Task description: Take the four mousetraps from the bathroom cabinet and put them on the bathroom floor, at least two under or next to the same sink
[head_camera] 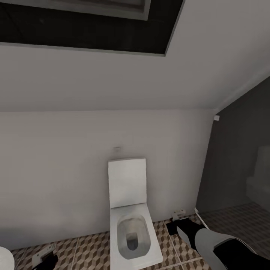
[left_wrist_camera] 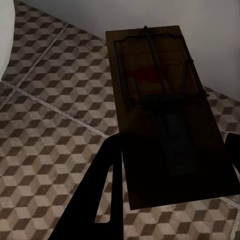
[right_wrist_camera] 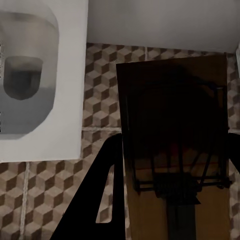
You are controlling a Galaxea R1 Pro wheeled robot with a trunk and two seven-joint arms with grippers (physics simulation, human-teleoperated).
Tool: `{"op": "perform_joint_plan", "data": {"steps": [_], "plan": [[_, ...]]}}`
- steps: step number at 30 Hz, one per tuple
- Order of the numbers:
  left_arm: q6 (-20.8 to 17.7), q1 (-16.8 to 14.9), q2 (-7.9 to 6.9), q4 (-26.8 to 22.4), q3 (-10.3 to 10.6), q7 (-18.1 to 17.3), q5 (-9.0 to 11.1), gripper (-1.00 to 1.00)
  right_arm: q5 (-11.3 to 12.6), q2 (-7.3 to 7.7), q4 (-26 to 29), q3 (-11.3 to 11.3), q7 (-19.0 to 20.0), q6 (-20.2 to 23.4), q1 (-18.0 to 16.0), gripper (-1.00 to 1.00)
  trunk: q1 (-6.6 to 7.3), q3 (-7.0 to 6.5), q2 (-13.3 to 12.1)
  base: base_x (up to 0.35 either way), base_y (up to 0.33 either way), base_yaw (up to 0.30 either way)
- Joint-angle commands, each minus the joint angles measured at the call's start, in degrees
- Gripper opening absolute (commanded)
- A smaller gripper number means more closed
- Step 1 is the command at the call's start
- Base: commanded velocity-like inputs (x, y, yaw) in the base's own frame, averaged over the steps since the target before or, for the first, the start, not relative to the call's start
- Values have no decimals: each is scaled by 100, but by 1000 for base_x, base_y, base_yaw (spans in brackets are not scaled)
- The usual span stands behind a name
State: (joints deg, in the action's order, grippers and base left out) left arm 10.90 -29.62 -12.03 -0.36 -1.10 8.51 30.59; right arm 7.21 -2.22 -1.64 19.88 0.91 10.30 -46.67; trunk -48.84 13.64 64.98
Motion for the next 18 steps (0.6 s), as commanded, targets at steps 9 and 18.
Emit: {"op": "perform_joint_plan", "data": {"steps": [9,18], "plan": [[12,-4,7,0,-12,45,-35,-100,61,11,-12,51,58,1,-9,-100,0,8,5,0,-11,225],[9,-6,8,0,-13,37,-36,-100,67,3,-12,52,28,-2,-9,-100,0,8,5,41,-228,69]]}}
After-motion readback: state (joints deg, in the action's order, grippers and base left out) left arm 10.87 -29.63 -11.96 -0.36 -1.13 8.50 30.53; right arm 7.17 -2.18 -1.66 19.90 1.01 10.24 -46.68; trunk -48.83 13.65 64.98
